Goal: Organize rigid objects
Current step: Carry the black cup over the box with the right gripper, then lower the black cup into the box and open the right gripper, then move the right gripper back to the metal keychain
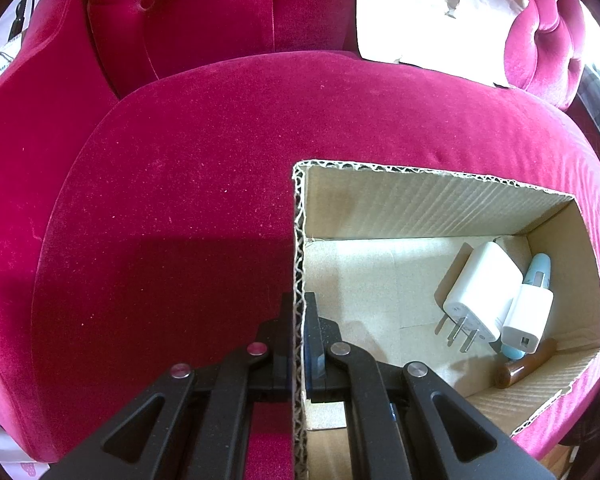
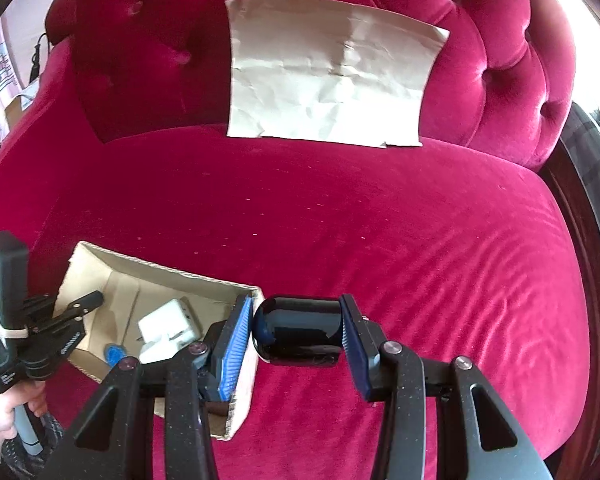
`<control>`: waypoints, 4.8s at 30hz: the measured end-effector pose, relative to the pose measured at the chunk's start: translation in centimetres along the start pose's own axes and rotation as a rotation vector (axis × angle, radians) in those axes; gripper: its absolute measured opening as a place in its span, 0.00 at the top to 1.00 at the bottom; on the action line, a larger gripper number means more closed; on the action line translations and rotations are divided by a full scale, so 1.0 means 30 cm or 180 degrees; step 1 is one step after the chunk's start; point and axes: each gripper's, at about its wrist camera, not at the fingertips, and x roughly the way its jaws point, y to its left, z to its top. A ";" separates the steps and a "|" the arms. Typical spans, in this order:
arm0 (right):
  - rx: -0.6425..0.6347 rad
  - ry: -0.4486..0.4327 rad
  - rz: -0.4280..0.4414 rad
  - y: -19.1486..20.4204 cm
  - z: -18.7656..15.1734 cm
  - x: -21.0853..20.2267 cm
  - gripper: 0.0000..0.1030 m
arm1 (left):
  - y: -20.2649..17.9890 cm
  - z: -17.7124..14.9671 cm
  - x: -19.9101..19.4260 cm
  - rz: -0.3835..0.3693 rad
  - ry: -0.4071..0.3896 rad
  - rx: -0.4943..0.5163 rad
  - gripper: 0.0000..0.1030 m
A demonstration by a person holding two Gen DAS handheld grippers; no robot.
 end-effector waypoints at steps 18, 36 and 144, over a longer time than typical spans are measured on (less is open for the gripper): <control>-0.0213 0.0018 0.0230 0.181 -0.009 -0.007 0.55 | -0.027 0.000 0.012 -0.0007 0.0003 -0.0022 0.98; -0.0294 0.0094 0.0355 0.311 -0.050 0.056 0.55 | -0.046 -0.002 0.009 -0.0003 0.0004 -0.0031 0.97; 0.0147 0.0172 -0.0142 -0.211 -0.159 0.164 0.00 | -0.084 -0.011 -0.035 0.0064 -0.0010 0.0014 0.97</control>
